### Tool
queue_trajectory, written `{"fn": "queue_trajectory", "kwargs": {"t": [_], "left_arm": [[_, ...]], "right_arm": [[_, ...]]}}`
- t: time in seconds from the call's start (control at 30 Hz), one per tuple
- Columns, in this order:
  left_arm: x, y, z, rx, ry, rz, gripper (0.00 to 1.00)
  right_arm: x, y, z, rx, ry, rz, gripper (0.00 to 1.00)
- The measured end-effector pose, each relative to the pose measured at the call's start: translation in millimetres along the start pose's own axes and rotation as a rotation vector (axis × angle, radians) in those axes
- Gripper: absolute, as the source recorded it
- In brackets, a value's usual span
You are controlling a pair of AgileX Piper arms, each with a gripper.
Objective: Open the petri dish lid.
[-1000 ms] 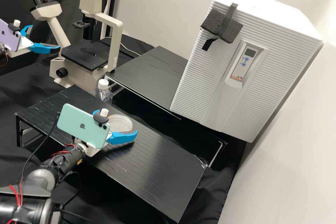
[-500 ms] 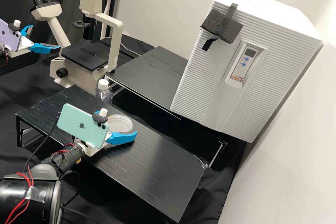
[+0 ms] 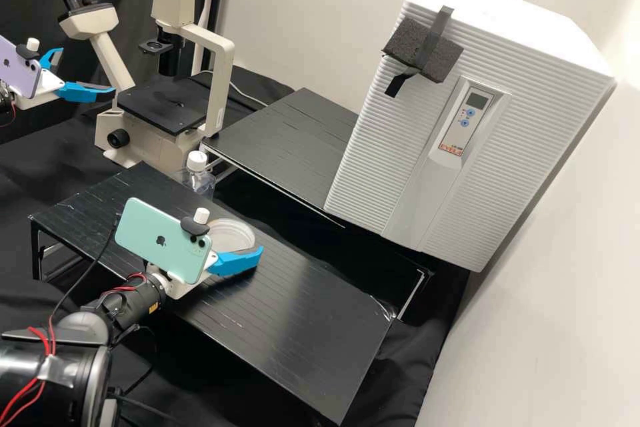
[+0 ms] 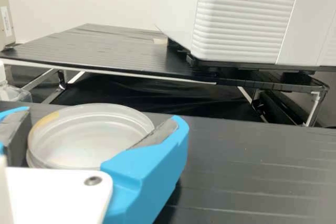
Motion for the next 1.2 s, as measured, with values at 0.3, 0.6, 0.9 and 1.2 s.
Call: {"fn": "queue_trajectory", "kwargs": {"t": [0.3, 0.6, 0.9, 1.2], "left_arm": [[0.0, 0.0, 0.0, 0.0, 0.0, 0.0, 1.0], [0.0, 0.0, 0.0, 0.0, 0.0, 0.0, 1.0], [0.0, 0.0, 0.0, 0.0, 0.0, 0.0, 1.0], [0.0, 0.0, 0.0, 0.0, 0.0, 0.0, 1.0]], "right_arm": [[1.0, 2.2, 0.9, 0.012, 0.003, 0.012, 0.0], [1.9, 4.8, 3.3, 0.026, -0.011, 0.03, 0.0], [0.3, 7.4, 4.1, 0.043, -0.014, 0.029, 0.0], [-16.4, 23.9, -0.2, 0.095, 0.06, 0.031, 0.0]]}}
